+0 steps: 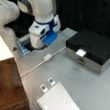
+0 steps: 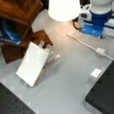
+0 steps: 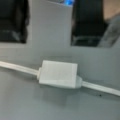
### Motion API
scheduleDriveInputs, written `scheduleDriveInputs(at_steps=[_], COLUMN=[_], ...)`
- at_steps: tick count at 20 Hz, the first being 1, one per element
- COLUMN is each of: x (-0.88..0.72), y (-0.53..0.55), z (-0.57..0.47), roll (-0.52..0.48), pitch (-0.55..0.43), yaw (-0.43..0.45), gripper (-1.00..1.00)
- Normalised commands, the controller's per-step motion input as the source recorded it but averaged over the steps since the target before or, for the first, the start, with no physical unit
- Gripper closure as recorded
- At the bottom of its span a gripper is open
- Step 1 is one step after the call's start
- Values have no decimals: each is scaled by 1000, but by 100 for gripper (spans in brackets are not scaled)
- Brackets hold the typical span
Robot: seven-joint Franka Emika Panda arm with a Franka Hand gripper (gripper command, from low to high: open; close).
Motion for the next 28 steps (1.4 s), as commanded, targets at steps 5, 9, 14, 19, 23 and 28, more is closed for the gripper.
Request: scheduleDriveInputs(at_steps=[5, 9, 14, 19, 23, 28], x=[422, 473, 551, 609, 604, 516], y=[-69, -8, 28, 33, -16, -32], z=[299, 415, 366, 273, 160, 70], roll=[-2, -7, 16, 142, 268, 328], pitch=[328, 390, 341, 369, 372, 302], yaw=[-81, -32, -30, -81, -149, -202], gripper=[-100, -100, -100, -100, -100, -100])
